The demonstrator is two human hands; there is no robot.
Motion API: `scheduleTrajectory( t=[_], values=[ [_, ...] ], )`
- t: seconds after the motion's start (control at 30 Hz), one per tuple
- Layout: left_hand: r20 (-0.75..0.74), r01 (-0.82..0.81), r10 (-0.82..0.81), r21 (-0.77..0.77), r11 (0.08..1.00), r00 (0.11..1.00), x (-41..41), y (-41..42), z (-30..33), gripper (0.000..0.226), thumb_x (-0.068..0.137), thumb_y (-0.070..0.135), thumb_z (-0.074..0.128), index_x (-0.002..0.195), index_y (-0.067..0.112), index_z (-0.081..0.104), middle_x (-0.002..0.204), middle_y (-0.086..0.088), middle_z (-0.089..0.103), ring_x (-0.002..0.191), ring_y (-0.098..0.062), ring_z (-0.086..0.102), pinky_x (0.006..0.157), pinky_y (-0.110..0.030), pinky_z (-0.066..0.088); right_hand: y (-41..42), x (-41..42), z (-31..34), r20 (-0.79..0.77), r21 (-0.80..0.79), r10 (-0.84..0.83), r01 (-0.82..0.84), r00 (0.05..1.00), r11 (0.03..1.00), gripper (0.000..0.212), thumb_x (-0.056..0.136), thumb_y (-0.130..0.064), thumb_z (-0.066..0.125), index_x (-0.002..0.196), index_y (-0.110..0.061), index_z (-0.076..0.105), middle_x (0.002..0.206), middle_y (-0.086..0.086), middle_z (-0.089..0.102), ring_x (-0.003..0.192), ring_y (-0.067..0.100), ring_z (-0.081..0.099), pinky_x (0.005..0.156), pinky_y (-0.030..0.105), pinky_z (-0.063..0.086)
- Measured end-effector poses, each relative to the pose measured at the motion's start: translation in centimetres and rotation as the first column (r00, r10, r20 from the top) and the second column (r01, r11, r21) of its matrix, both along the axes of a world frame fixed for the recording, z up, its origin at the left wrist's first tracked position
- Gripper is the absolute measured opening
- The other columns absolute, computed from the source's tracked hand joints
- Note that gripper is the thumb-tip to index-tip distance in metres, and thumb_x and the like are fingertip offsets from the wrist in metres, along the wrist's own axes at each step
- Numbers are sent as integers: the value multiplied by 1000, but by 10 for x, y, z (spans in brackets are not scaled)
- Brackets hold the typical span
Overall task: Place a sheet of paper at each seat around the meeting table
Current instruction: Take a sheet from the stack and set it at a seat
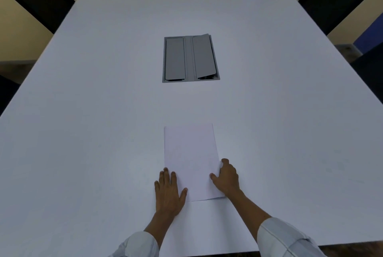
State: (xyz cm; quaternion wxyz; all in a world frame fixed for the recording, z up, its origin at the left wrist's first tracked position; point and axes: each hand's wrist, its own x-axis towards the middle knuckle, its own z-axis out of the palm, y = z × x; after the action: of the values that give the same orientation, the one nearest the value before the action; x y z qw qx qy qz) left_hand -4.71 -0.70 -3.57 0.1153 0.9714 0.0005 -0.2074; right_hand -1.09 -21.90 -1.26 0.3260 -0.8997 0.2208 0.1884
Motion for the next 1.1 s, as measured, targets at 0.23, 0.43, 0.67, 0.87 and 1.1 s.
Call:
scheduleTrajectory(
  t=[0.23,0.43,0.67,0.87,1.1],
  values=[
    [42,-7,8,-32,999,999,-1,3,0,77,91,54,46,151,9,27,163,-18,8,150,-37,10,119,-51,18,-7,-8,2,62,99,-241,234,969,967,13,79,-14,76,82,-20,65,72,-5,65,80,22,68,74,28,53],
    [28,-102,106,-126,987,994,3,3,9,79,93,56,45,153,12,18,164,-15,-1,151,-32,5,121,-43,11,-2,-14,4,76,69,-320,315,944,946,4,82,-22,74,81,-22,70,77,-1,72,78,25,69,68,26,50],
    [73,-293,353,-417,861,933,19,-3,35,78,85,39,68,144,1,35,150,-19,39,142,-33,29,111,-47,34,-11,-34,27,239,261,-397,335,886,905,11,91,-12,67,82,-17,64,79,2,70,79,15,67,64,14,45],
    [-274,-521,478,-673,524,834,39,-28,68,62,84,33,74,133,6,48,123,-11,60,113,-30,59,95,-38,48,-45,-74,56,222,512,-563,396,796,762,6,91,-19,70,86,-17,67,81,2,74,88,10,67,73,18,47],
    [-290,-369,247,-847,383,924,39,-105,117,9,90,11,66,95,14,72,91,-3,77,89,-24,73,85,-41,59,-115,-132,86,235,609,-723,482,650,631,5,88,-21,73,86,-18,69,85,2,74,92,16,68,80,27,49]
  ],
)
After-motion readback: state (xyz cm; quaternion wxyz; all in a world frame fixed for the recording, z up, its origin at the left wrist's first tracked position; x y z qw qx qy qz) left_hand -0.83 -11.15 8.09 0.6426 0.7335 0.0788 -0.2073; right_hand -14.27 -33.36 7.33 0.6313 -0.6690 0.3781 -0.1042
